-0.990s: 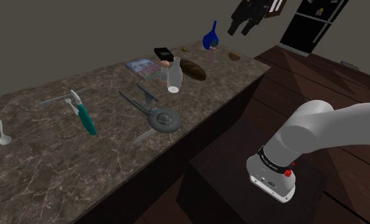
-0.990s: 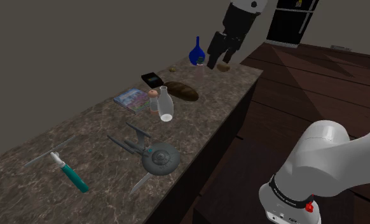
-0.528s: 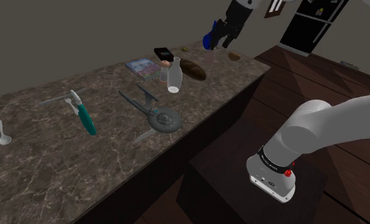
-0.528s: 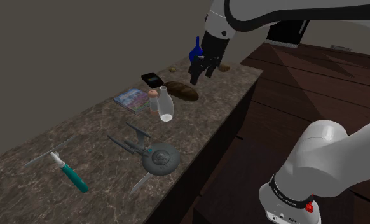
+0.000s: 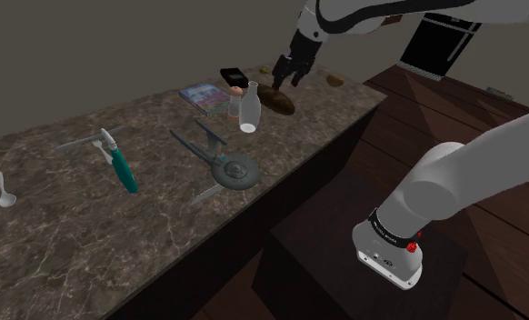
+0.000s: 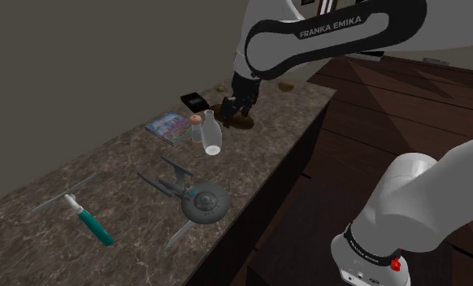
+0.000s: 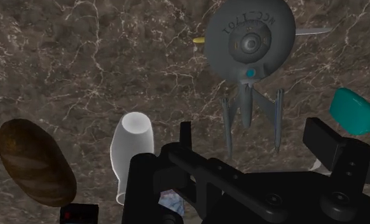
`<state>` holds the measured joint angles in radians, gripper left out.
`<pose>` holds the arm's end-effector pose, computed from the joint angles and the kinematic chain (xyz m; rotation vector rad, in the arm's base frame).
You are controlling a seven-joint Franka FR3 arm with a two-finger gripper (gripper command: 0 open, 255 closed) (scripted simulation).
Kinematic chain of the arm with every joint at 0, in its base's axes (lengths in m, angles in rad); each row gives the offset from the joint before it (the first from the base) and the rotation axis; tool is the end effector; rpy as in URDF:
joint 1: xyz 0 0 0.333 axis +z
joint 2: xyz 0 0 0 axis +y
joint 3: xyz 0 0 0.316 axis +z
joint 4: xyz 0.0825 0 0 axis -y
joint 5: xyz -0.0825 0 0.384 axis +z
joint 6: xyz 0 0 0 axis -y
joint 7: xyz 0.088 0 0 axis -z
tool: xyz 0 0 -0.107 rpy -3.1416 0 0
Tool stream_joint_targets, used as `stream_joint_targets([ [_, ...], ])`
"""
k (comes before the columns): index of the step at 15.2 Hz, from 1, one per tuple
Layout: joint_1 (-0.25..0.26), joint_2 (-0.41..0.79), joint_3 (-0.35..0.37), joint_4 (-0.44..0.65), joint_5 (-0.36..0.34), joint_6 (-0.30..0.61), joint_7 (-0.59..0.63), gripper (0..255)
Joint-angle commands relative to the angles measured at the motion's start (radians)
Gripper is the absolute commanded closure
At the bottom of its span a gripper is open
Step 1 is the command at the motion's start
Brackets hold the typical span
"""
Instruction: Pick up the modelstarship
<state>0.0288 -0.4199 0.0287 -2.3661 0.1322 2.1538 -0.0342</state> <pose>0.4413 0.0317 0.5048 -3.0173 -0.0439 -0.3127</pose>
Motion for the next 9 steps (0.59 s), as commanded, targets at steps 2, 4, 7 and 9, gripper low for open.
stream_joint_targets([
  [2,0.010,0.095,0.009,0.004,0.006,0.082,-0.011,0],
  [4,0.016,0.165,0.015,0.018,0.009,0.132,-0.017,0],
  [7,0.024,0.274,0.023,0.048,0.011,0.199,-0.025,0],
  [9,0.029,0.347,0.029,0.074,0.011,0.240,-0.030,0],
])
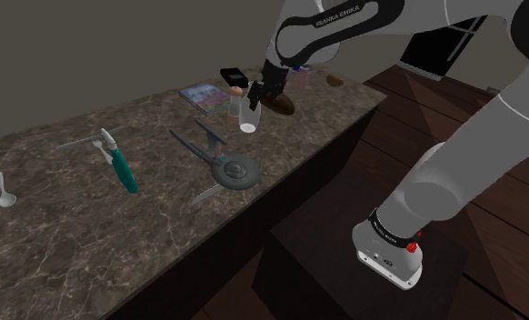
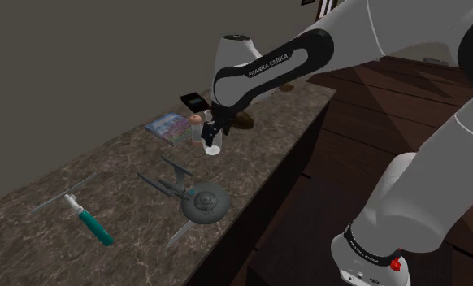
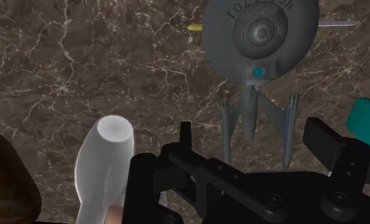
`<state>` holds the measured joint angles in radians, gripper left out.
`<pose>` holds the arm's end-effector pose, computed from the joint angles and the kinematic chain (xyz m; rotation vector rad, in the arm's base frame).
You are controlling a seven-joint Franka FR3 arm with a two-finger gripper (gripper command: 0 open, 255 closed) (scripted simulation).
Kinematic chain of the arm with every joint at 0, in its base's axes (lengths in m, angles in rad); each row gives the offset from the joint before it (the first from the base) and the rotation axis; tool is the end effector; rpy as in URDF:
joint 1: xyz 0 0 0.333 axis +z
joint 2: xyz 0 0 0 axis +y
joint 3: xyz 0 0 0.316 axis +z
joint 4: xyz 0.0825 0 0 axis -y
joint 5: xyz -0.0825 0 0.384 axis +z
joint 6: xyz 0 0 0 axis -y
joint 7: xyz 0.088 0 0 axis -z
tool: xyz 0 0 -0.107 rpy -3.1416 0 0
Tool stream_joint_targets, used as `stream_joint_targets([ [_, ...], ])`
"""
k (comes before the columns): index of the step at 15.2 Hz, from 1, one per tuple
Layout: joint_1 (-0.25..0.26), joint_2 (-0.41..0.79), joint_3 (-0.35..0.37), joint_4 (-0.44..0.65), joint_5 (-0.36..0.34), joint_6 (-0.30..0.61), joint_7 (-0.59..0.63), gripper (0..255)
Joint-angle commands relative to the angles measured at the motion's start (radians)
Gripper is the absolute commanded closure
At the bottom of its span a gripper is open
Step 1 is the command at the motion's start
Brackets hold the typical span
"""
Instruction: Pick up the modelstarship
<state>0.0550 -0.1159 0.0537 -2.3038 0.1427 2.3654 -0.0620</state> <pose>0.5087 0.0576 0.4117 -3.0212 -0.1177 -0.2652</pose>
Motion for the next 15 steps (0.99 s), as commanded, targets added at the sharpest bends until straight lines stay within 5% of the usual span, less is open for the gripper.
stream_joint_targets([
  [1,0.006,0.081,0.006,0.027,0.000,0.048,-0.004,0],
  [15,0.051,0.614,0.025,0.355,-0.040,0.205,-0.012,0],
])
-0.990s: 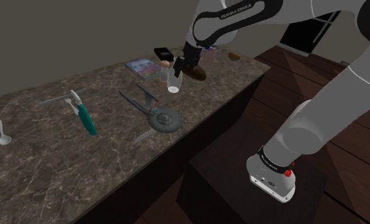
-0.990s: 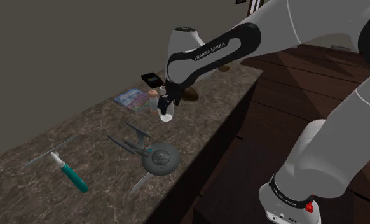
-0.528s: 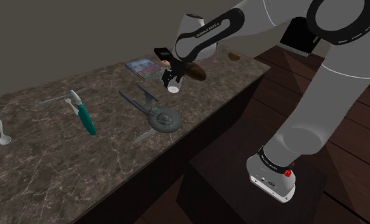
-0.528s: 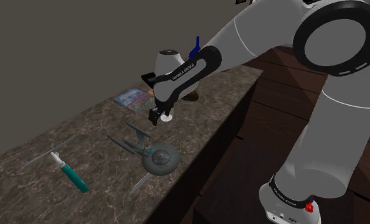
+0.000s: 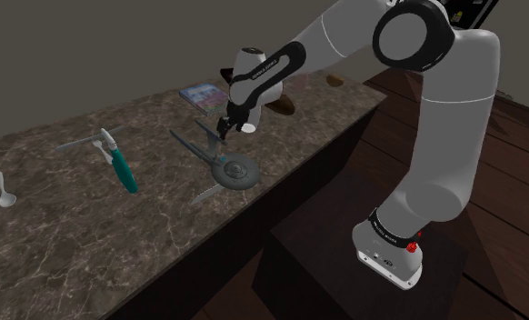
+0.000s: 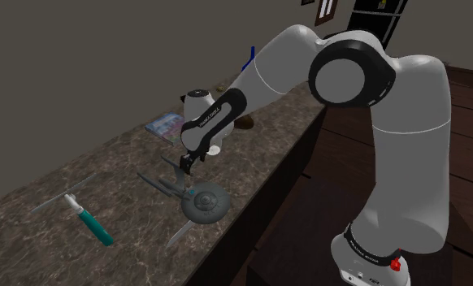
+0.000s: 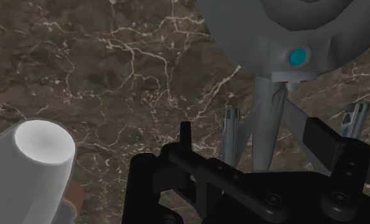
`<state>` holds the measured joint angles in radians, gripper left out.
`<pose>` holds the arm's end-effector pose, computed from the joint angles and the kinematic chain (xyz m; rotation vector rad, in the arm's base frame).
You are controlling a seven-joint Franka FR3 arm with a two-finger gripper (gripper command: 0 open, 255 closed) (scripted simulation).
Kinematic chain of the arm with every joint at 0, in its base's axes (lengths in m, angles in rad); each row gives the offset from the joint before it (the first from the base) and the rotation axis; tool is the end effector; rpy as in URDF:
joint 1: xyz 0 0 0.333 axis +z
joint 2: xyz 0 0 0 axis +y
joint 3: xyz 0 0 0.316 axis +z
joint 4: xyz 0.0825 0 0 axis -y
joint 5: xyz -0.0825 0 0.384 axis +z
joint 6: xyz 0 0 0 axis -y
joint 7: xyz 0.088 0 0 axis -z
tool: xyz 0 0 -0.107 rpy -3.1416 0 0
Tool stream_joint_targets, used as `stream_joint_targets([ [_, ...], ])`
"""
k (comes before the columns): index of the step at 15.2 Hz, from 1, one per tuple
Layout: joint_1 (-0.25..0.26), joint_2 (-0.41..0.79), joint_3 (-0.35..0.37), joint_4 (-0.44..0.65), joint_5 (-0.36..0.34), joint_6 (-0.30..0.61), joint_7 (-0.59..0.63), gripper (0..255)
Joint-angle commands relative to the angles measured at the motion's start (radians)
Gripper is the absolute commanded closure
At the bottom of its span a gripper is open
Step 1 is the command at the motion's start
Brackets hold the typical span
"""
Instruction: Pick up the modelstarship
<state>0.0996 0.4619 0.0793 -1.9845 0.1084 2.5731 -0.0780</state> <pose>0.6155 0.1075 0.2428 -3.0214 -0.2402 -0.1846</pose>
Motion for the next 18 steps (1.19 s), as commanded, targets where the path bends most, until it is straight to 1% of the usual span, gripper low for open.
stream_joint_targets([
  [1,0.008,0.053,0.000,0.050,-0.007,-0.001,0.004,0],
  [8,0.009,0.126,0.000,0.058,-0.005,0.064,-0.004,0],
  [10,0.009,0.133,0.000,0.059,-0.005,0.069,-0.004,0],
  [11,0.009,0.133,0.000,0.059,-0.005,0.070,-0.004,255],
  [18,0.009,0.133,0.000,0.058,-0.005,0.070,-0.004,255],
])
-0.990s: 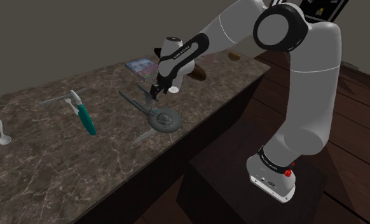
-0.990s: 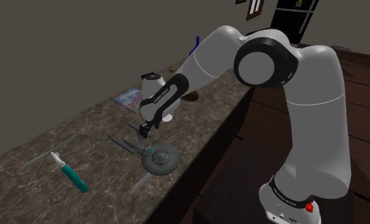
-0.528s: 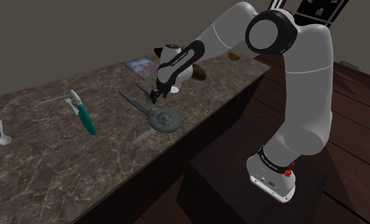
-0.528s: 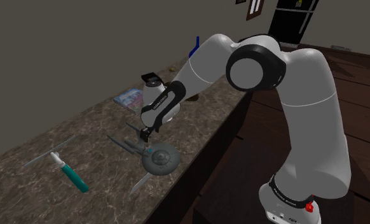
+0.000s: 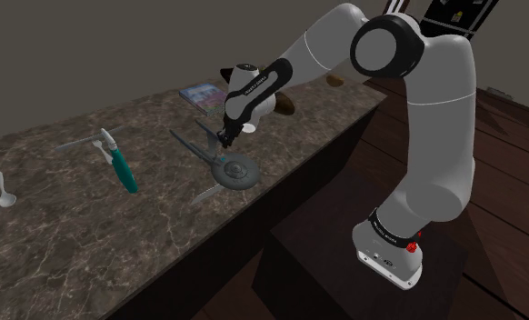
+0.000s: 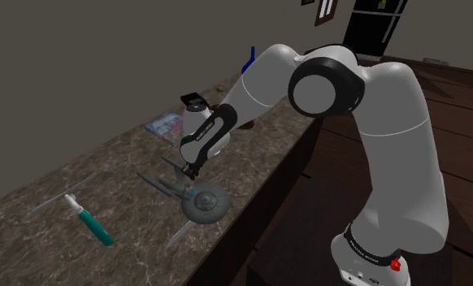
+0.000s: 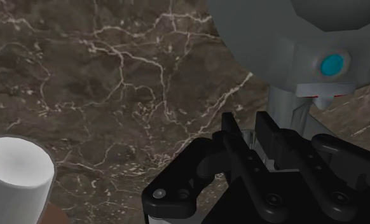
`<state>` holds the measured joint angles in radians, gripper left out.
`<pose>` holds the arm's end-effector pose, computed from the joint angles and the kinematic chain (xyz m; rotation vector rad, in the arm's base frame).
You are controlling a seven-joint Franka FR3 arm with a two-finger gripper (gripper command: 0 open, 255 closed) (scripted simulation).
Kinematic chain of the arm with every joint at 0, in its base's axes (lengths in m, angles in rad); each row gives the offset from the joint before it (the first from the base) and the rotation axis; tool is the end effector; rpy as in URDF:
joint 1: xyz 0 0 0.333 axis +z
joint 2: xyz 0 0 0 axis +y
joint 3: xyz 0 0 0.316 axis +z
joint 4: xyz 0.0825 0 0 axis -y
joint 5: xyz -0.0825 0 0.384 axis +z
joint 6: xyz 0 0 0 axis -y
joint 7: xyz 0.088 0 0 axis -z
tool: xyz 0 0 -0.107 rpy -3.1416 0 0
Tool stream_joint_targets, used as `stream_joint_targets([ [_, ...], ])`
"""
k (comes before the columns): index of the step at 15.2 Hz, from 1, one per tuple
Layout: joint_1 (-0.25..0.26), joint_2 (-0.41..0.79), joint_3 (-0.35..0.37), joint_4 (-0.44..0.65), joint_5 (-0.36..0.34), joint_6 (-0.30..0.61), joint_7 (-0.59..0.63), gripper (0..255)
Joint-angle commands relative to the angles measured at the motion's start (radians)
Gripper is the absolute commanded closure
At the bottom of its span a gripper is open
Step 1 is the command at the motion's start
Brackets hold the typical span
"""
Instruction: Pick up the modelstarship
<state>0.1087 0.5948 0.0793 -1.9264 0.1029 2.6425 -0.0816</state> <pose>0.6259 0.1140 0.1893 -3.0216 -0.2512 -0.1761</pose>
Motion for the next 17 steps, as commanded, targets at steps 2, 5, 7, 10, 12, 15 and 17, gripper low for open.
stream_joint_targets([
  [2,0.000,0.000,0.000,0.001,0.000,0.000,-0.001,255],
  [5,-0.001,-0.033,0.000,-0.005,0.000,-0.027,0.002,255],
  [7,-0.001,-0.054,0.000,-0.007,-0.001,-0.046,0.004,255],
  [10,-0.001,-0.084,0.000,-0.008,-0.001,-0.075,0.008,255],
  [12,-0.001,-0.104,-0.001,-0.009,-0.002,-0.095,0.010,255],
  [15,-0.001,-0.133,-0.001,-0.007,-0.003,-0.125,0.013,255],
  [17,-0.002,-0.151,-0.001,-0.005,-0.003,-0.145,0.015,255],
])
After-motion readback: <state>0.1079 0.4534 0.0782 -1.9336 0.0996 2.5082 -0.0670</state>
